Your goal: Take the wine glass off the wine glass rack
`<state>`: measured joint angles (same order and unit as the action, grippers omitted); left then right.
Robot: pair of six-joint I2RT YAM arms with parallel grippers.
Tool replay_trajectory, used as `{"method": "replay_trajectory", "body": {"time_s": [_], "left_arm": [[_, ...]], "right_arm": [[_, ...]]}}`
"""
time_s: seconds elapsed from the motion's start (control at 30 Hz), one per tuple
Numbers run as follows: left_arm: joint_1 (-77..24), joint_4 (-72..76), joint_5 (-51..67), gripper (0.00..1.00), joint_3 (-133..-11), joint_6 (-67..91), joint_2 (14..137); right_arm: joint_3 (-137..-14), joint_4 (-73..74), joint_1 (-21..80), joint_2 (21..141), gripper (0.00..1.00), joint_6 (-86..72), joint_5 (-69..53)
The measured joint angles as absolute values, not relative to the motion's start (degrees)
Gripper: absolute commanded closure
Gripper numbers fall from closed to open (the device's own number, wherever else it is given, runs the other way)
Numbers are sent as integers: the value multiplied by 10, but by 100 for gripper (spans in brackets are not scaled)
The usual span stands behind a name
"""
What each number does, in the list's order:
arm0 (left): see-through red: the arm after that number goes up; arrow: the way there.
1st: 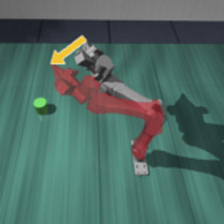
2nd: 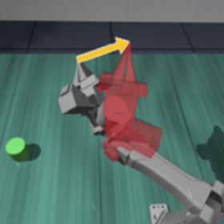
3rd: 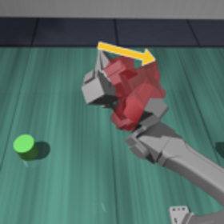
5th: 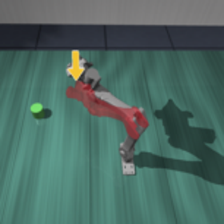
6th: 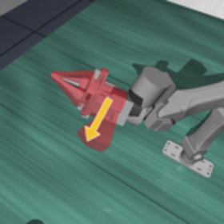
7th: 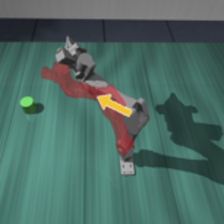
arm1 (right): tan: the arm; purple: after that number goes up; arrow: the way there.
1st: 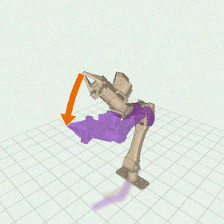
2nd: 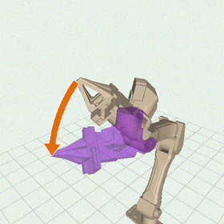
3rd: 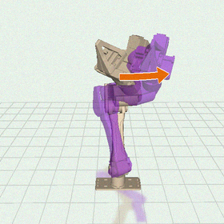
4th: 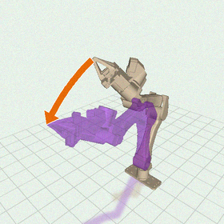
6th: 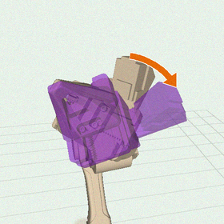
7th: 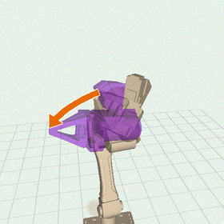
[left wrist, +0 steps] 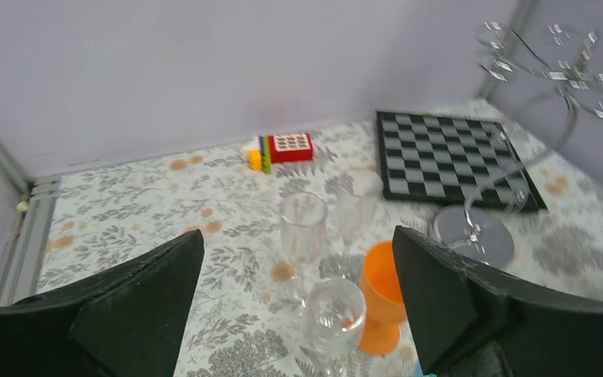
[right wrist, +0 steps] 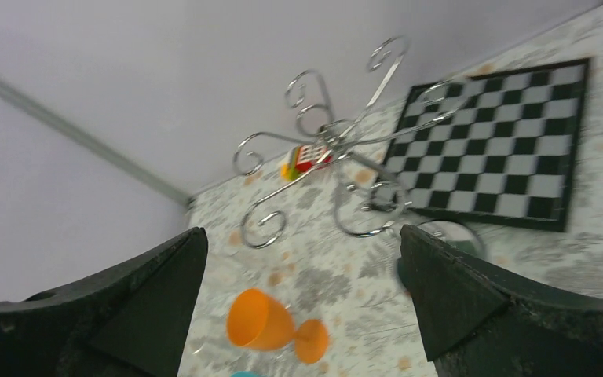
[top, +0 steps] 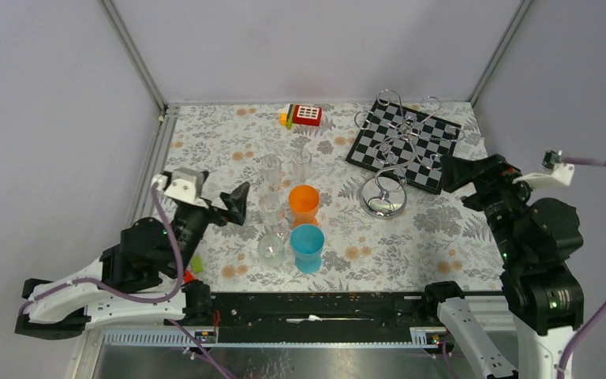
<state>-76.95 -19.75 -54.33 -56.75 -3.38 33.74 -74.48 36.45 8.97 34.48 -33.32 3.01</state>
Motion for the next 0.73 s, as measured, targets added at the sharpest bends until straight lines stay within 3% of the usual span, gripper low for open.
{"method": "replay_trajectory", "body": {"time_s": [0.43, 0.73], "left_arm": [[-769, -35, -726, 1, -509, -140, 257], [-769, 32, -755, 1, -501, -220, 243]], "right_arm": [[-701, 446, 90, 214, 0, -204, 328], [-688, 452, 90, 185, 0, -181, 401]]}}
